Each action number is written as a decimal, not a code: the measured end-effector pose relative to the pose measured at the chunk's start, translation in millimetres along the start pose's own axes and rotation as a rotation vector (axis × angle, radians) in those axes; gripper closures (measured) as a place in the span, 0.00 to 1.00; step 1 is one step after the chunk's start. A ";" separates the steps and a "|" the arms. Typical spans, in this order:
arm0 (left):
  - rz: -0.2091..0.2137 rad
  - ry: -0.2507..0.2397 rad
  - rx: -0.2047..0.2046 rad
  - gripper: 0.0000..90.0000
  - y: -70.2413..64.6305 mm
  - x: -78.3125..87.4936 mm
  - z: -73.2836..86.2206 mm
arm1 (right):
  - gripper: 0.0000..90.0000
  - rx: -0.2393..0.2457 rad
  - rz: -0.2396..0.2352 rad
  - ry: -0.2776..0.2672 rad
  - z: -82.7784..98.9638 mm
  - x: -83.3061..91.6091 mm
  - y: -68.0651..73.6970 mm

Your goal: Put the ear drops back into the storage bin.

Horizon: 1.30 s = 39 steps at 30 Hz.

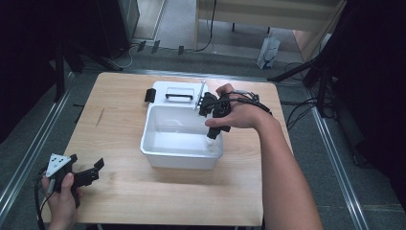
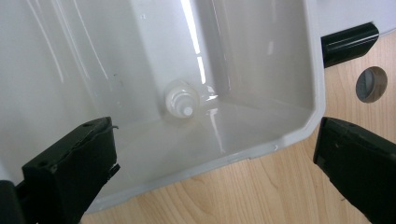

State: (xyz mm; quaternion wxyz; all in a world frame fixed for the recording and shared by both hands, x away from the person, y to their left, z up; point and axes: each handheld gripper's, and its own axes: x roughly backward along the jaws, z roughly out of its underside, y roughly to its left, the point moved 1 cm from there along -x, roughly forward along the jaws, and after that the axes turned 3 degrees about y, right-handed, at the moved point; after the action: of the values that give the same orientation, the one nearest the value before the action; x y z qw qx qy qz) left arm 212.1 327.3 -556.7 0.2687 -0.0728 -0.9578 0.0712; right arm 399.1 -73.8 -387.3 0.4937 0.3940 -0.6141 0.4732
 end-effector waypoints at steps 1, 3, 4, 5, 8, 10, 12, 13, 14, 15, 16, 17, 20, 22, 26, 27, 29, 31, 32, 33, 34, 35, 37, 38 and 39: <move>0.000 0.002 -0.002 0.00 0.0 0.1 0.0 | 0.00 0.001 0.001 -0.003 1.8 2.9 0.1; 0.000 0.002 -0.002 0.00 0.0 0.0 0.0 | 0.00 0.001 0.005 -0.004 3.4 4.9 0.1; 0.000 0.002 -0.002 0.00 -0.1 0.0 0.0 | 0.00 -0.006 0.006 -0.003 4.8 6.6 0.6; 0.000 0.002 -0.002 0.00 -0.1 0.0 -0.1 | 0.00 -0.009 0.008 -0.006 7.4 9.1 0.0; 0.000 0.002 -0.002 0.00 -0.2 0.0 -0.1 | 0.00 -0.019 0.011 -0.013 11.3 12.5 -0.5; -0.002 0.002 -0.004 0.00 -0.4 0.0 0.0 | 0.00 -0.025 0.015 -0.020 14.6 14.5 -1.3; -0.003 0.001 -0.004 0.00 -0.5 -0.1 0.0 | 0.00 -0.031 0.018 -0.021 19.3 16.0 -1.6; -0.003 0.001 -0.005 0.00 -0.5 -0.1 0.0 | 0.00 -0.046 0.016 -0.013 23.2 17.5 -1.3; -0.002 0.002 -0.004 0.00 -0.5 0.0 0.0 | 0.00 -0.046 0.016 -0.013 23.2 17.5 -1.3; -0.002 0.002 -0.005 0.00 -0.5 -0.1 -0.1 | 0.00 -0.054 0.024 -0.019 27.8 19.1 -1.8; -0.002 0.002 -0.005 0.00 -0.5 -0.1 -0.1 | 0.00 -0.054 0.024 -0.019 27.8 19.1 -1.8; -0.002 0.002 -0.006 0.00 -0.5 -0.1 0.0 | 0.00 -0.052 0.025 -0.024 29.3 19.5 -2.2; -0.002 0.002 -0.006 0.00 -0.6 -0.1 -0.1 | 0.00 -0.065 0.024 -0.031 35.8 21.1 -2.4; -0.002 0.002 -0.006 0.00 -0.6 -0.1 0.0 | 0.00 -0.071 0.024 -0.033 39.2 21.4 -2.4; -0.003 -0.002 -0.006 0.00 -0.8 -0.3 0.0 | 0.00 -0.086 0.021 -0.033 47.3 20.5 -3.3; -0.004 -0.002 -0.008 0.00 -0.6 -0.4 0.0 | 0.00 -0.099 0.020 -0.034 51.2 20.2 -3.7; -0.004 -0.001 -0.010 0.00 -0.7 -0.3 0.0 | 0.00 -0.103 0.020 -0.041 55.4 19.5 -4.2; -0.004 -0.001 -0.010 0.00 -0.7 -0.4 0.0 | 0.00 -0.113 0.020 -0.043 60.1 18.9 -4.3; -0.004 -0.001 -0.010 0.00 -0.7 -0.4 0.0 | 0.00 -0.113 0.020 -0.043 60.1 18.9 -4.3; -0.004 -0.002 -0.009 0.00 -0.7 -0.3 0.0 | 0.00 -0.127 0.018 -0.043 65.1 17.7 -4.1; -0.004 -0.002 -0.009 0.00 -0.7 -0.3 0.0 | 0.00 -0.127 0.018 -0.043 65.1 17.7 -4.1; -0.004 -0.001 -0.007 0.00 -0.9 -0.4 0.1 | 0.00 -0.135 0.018 -0.044 70.6 16.4 -4.4; -0.004 -0.002 -0.008 0.00 -1.0 -0.4 0.1 | 0.00 -0.139 0.018 -0.044 72.7 15.9 -4.5; -0.003 -0.001 -0.009 0.00 -1.0 -0.2 0.1 | 0.00 -0.147 0.018 -0.044 76.3 15.4 -4.6; -0.005 0.002 -0.011 0.00 -0.9 0.0 0.1 | 0.00 -0.155 0.019 -0.047 79.2 15.0 -4.7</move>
State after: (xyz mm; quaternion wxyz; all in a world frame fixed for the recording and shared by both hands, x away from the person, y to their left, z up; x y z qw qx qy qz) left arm 212.0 326.5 -556.6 0.2695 -0.0717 -0.9581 0.0652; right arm 382.1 -152.0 -376.8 0.5037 0.3596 -0.6641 0.4195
